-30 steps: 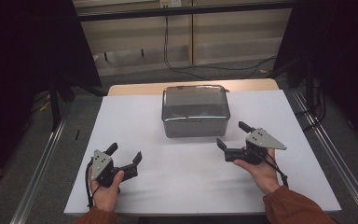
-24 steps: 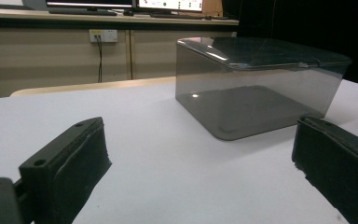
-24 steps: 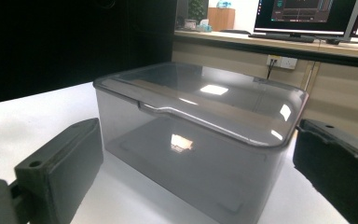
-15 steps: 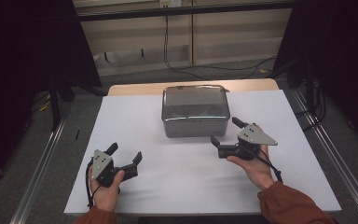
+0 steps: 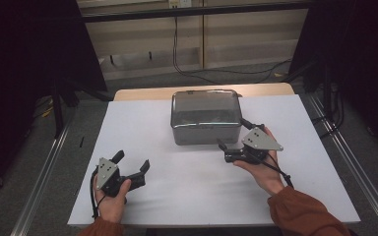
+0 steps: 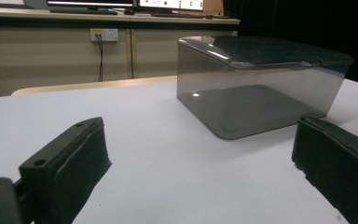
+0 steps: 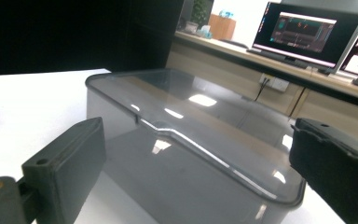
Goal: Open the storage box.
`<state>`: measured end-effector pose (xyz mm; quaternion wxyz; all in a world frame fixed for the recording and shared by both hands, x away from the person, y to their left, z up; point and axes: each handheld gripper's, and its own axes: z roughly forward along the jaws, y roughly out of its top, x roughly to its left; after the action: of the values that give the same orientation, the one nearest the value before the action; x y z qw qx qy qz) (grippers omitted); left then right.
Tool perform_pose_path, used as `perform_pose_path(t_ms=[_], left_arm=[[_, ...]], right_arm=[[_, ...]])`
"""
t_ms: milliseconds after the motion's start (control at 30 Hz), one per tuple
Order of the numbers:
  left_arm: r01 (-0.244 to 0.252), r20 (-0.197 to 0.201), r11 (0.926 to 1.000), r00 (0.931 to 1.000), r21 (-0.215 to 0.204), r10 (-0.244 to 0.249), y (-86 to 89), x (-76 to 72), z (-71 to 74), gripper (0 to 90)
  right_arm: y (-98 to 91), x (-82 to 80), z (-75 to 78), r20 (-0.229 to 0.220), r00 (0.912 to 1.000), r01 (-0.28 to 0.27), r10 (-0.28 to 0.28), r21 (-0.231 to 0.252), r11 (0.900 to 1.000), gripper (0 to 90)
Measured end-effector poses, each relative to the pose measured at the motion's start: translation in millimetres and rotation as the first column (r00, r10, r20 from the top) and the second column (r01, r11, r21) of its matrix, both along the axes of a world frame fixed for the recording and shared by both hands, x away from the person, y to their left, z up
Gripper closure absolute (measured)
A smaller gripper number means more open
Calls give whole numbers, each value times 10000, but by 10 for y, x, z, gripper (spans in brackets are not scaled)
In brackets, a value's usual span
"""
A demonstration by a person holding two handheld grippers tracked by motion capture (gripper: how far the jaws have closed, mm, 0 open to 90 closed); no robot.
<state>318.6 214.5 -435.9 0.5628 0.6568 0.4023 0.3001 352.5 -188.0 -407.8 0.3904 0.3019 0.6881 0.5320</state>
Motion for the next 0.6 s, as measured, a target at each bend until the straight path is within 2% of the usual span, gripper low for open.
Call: perform_pose_path(t_ms=[233,300,333,433,533,600], left_arm=[[-37,-12,10000,10000,-13,37,1,-2,-1,31],[-29,-20,10000,10000,-14,29,3,-1,-1,31],[-39,-20,10000,10000,-1,39,4,-1,-1,31],[-17,-57,10000,10000,-36,16,5,0,-2,32],[41,-173,10000,9998,-83,-42,-4,-5,-7,31],[32,-114,10000,9999,-40,-32,-8,-4,-5,31]], right_arm=[[96,50,52,600,9982,29,12,-682,9977,38],[148,76,48,753,9972,49,36,-1113,9938,39],[148,76,48,753,9972,49,36,-1113,9938,39],[189,102,33,721,9973,-35,144,-1498,9887,57],[227,119,20,1009,9948,100,103,-1987,9800,67],[257,132,18,1201,9926,120,178,-2432,9699,77]])
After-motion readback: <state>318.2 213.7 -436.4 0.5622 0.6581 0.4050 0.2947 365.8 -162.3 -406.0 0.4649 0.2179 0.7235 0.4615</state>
